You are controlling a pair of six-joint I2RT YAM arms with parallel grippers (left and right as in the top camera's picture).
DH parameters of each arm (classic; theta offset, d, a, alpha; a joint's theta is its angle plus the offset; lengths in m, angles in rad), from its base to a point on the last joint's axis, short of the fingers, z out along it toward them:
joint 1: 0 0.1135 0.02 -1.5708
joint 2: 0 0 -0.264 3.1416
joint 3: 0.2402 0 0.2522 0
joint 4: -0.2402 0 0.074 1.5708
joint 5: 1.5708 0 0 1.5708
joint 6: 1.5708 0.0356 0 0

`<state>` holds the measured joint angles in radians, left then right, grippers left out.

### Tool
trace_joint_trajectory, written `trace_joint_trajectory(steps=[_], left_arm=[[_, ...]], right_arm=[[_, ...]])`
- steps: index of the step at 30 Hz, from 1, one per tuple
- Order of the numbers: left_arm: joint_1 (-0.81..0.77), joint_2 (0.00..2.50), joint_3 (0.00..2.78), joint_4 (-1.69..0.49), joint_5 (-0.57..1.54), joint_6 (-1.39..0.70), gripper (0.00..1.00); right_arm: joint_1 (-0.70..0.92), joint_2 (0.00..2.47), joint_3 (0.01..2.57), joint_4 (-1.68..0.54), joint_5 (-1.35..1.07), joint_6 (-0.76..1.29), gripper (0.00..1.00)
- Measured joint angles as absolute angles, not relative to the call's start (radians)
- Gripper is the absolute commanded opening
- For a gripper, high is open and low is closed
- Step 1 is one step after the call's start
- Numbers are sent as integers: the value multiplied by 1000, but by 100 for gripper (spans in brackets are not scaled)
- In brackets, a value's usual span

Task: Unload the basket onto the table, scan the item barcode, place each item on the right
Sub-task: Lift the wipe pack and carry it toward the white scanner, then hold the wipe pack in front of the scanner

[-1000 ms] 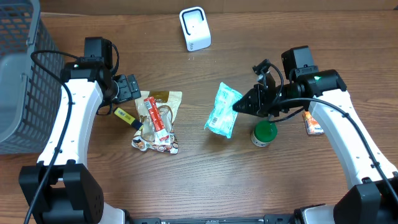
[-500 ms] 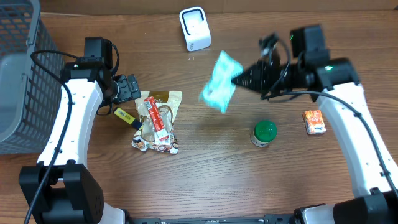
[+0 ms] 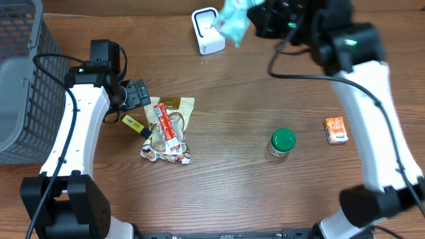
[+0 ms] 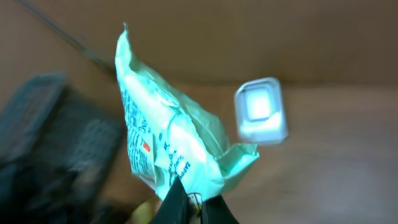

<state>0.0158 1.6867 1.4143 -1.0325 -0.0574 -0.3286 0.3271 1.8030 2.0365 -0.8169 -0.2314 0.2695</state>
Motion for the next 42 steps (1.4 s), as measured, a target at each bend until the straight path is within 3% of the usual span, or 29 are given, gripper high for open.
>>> trace_joint_trajectory(steps=[7, 13, 25, 42], left_arm=[[16, 1687, 1414, -1032, -57, -329, 100], [16, 1687, 1415, -1032, -57, -329, 100], [16, 1687, 1415, -1032, -57, -329, 100], [16, 1687, 1415, -1032, -57, -329, 100]], right_arm=[[476, 1985, 2035, -508, 228, 44, 4], [520, 2145, 2035, -242, 464, -138, 4], [511, 2419, 2035, 132, 588, -353, 4], [511, 2460, 2035, 144, 598, -260, 4]])
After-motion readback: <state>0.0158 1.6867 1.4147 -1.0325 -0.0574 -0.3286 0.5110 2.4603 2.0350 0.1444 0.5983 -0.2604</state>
